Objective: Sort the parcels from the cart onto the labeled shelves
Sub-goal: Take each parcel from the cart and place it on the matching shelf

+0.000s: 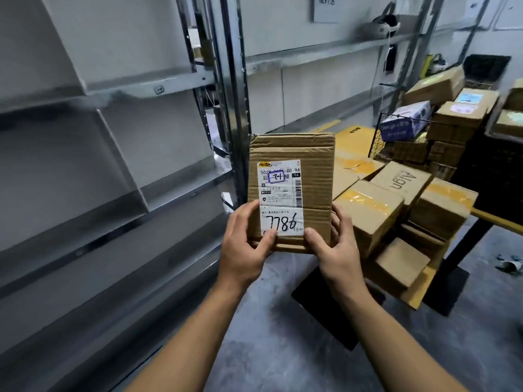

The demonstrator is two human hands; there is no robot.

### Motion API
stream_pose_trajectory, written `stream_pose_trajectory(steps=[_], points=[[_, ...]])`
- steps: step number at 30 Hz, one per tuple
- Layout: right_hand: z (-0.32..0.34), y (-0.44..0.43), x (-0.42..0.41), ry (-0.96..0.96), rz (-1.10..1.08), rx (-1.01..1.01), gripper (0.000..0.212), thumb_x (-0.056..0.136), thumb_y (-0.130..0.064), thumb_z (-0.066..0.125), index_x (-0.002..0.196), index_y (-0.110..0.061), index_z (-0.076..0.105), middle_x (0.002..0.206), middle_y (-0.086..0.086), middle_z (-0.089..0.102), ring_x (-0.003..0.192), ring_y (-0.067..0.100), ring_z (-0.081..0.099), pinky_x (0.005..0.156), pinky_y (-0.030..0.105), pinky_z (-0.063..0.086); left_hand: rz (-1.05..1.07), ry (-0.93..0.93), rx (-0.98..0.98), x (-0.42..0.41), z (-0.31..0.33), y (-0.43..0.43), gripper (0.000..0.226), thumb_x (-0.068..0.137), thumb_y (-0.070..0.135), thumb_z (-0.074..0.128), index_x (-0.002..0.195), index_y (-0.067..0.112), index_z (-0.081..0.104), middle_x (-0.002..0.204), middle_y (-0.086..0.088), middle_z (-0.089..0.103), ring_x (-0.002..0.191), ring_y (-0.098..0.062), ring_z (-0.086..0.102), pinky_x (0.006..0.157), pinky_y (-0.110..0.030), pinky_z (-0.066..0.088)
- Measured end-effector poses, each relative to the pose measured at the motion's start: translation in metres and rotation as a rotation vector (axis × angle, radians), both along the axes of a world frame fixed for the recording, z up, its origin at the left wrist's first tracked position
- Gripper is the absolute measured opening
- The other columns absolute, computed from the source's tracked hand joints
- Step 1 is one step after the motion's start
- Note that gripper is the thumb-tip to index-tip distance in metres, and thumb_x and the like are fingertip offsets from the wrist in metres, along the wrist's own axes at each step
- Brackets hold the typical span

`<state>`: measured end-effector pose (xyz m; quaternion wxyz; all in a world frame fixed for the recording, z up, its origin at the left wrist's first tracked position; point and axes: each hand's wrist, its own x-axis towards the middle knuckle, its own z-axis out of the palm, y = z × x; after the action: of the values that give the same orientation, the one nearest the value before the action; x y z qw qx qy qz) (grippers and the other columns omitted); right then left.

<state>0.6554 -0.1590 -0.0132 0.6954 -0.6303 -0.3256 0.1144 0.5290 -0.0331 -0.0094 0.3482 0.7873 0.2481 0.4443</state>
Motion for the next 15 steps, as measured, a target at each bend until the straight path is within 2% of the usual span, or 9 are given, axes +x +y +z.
stream_pose_trajectory(steps=[3,6,8,12,15], points=[[0.004,0.023,-0.025,0.045,0.001,0.033,0.064,0.089,-0.015,0.073,0.126,-0.058,0.043,0.131,-0.01,0.06,0.12,0.004,0.059,0.104,0.044,0.051,0.01,0.045,0.009,-0.026,0.011,0.021,0.06,0.083,0.03,0.073,0.138,0.033,0.047,0.129,0.016,0.05,0.118,0.004,0.05,0.098,-0.015,0.042],[0.007,0.042,-0.047,0.111,0.022,0.078,0.063,0.089,-0.015,0.073,0.123,-0.061,0.046,0.131,-0.008,0.06,0.121,0.01,0.06,0.1,0.049,0.053,0.011,0.094,0.027,-0.052,0.023,0.037,0.062,0.082,0.035,0.071,0.139,0.035,0.046,0.127,0.018,0.048,0.112,0.003,0.05,0.093,-0.016,0.042],[0.008,0.054,-0.063,0.161,0.045,0.105,0.061,0.088,-0.018,0.074,0.121,-0.061,0.047,0.131,-0.006,0.06,0.123,0.015,0.059,0.099,0.051,0.054,0.036,0.132,0.078,-0.071,0.032,0.046,0.061,0.084,0.036,0.069,0.141,0.032,0.044,0.131,0.014,0.049,0.115,0.002,0.045,0.091,-0.016,0.037],[0.01,0.079,-0.095,0.275,0.103,0.138,0.055,0.086,-0.022,0.074,0.123,-0.055,0.05,0.129,-0.001,0.061,0.119,0.021,0.063,0.095,0.052,0.056,0.136,0.179,0.193,-0.117,0.048,0.067,0.057,0.086,0.041,0.061,0.139,0.027,0.045,0.135,0.004,0.051,0.121,-0.006,0.041,0.096,-0.029,0.035],[0.009,0.099,-0.119,0.348,0.154,0.158,0.054,0.092,-0.012,0.069,0.134,-0.036,0.047,0.124,0.001,0.063,0.112,0.022,0.067,0.09,0.048,0.059,0.169,0.23,0.218,-0.152,0.054,0.083,0.058,0.086,0.044,0.058,0.14,0.027,0.045,0.138,0.004,0.048,0.124,-0.008,0.04,0.098,-0.033,0.038]])
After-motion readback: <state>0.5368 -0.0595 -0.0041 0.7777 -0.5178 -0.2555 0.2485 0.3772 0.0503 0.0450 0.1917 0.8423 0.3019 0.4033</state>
